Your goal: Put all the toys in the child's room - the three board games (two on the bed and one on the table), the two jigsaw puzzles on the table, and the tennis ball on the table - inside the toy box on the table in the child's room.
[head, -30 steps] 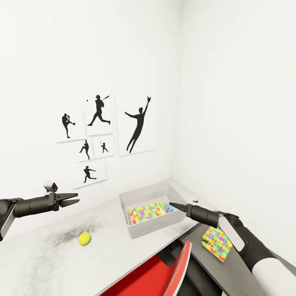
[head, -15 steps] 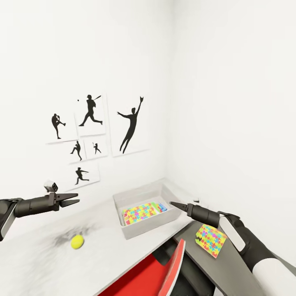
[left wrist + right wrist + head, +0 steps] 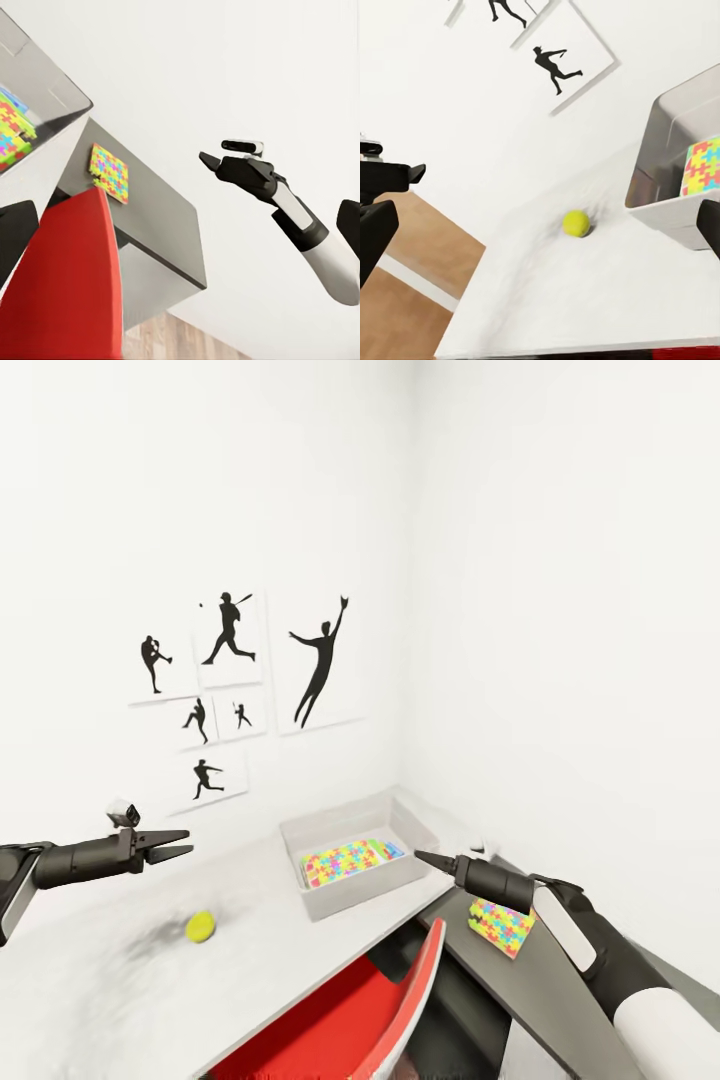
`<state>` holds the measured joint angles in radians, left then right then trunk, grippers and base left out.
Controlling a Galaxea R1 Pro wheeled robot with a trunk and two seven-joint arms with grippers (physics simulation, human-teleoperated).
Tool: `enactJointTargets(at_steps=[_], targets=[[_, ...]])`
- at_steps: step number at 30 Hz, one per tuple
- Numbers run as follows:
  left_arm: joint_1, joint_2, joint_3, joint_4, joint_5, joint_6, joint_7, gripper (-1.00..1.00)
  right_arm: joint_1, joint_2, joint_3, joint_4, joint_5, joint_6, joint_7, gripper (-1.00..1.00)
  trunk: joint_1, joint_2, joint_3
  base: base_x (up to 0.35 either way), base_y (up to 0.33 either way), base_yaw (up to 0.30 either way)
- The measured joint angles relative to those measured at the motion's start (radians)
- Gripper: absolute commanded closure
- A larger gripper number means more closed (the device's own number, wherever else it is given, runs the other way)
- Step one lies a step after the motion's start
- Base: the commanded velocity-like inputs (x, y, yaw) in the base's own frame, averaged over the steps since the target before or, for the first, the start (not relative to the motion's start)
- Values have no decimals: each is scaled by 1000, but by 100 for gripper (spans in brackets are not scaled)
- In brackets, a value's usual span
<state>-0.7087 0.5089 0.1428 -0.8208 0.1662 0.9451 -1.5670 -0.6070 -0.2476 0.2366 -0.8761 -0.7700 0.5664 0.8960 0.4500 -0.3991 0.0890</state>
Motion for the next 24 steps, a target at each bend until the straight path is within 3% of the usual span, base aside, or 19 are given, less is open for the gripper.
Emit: enactJointTargets(at_steps=[14,24], targets=[[0,0,0,0,-2,0,0,-100,0,11,2,0,0,-1,-42,-100,0,0,0,-197,90,6],[0,0,2,0,-2,0,0,-100,0,15,3,-1,7,-1,-52,-100,0,0,0,-14,12,236]])
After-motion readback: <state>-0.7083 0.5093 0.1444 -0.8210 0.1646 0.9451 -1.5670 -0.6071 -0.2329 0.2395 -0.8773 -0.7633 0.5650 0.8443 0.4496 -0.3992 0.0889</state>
